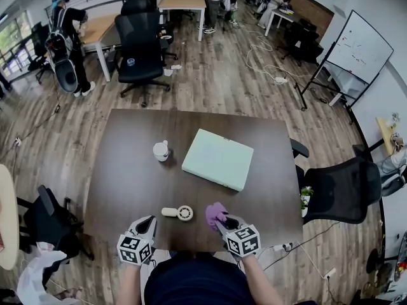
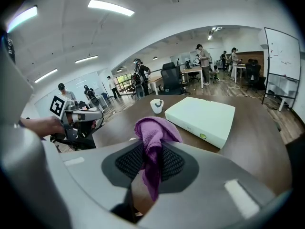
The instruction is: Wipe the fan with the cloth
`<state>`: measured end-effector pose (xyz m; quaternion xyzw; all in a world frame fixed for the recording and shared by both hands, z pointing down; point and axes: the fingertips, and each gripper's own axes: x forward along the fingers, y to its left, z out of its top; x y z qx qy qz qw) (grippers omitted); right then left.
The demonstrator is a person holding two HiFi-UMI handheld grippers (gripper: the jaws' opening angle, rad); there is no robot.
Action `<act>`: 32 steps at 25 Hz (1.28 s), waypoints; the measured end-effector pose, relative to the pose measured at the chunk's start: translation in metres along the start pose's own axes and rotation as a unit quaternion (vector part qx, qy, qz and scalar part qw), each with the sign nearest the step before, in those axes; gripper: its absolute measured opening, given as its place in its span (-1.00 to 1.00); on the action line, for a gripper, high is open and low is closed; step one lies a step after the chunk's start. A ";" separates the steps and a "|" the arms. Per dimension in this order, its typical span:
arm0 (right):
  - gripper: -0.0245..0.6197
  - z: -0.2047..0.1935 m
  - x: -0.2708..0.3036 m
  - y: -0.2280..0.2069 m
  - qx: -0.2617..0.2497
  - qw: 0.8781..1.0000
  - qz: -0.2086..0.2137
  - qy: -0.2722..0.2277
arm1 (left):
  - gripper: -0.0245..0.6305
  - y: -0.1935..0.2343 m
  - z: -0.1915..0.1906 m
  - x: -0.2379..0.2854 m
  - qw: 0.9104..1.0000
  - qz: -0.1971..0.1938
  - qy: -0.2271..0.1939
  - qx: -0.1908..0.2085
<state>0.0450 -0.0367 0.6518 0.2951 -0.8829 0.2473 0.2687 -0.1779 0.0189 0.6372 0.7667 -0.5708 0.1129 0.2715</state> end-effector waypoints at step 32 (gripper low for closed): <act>-0.68 -0.003 -0.005 0.010 -0.025 1.000 0.007 0.010 | -0.93 -0.010 -0.023 0.008 0.996 -0.045 0.021 -0.068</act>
